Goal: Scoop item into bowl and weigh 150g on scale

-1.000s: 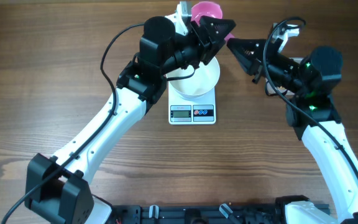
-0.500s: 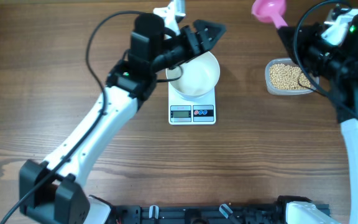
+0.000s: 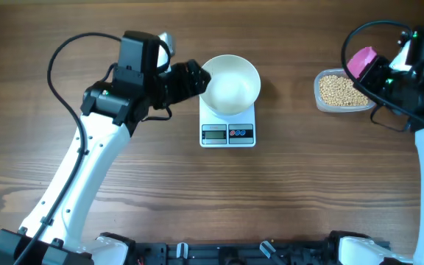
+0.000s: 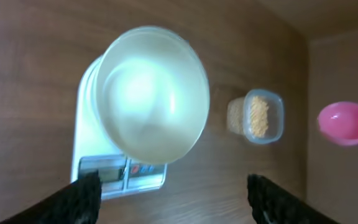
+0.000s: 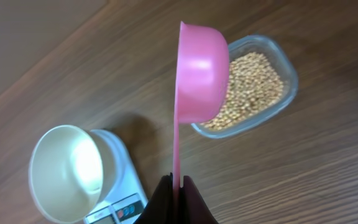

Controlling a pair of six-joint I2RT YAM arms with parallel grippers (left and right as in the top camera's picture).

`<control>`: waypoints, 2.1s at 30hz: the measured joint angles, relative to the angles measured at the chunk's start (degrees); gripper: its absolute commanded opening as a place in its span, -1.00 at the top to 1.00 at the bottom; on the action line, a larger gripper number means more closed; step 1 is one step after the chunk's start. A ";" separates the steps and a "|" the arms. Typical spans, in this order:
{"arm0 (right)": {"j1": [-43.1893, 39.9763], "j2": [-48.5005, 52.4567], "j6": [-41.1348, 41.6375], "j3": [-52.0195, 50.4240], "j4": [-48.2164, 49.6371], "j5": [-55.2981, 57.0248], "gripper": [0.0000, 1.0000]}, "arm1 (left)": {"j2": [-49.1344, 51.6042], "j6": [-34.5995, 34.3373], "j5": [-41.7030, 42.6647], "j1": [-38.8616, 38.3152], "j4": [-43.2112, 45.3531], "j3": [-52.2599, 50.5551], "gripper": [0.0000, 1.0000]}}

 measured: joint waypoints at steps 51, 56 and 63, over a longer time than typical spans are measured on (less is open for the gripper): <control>0.00 2.73 -6.82 -0.44 3.23 2.58 0.91 | 14.40 18.47 -8.15 -19.65 25.33 -20.85 0.92; 0.00 2.73 -6.84 -0.44 3.23 2.56 0.91 | 15.06 20.17 -9.01 -19.65 27.61 -20.92 0.92; 0.00 2.73 -6.84 -0.44 4.09 2.58 0.91 | 16.22 20.37 -16.15 -19.65 28.15 -20.92 0.92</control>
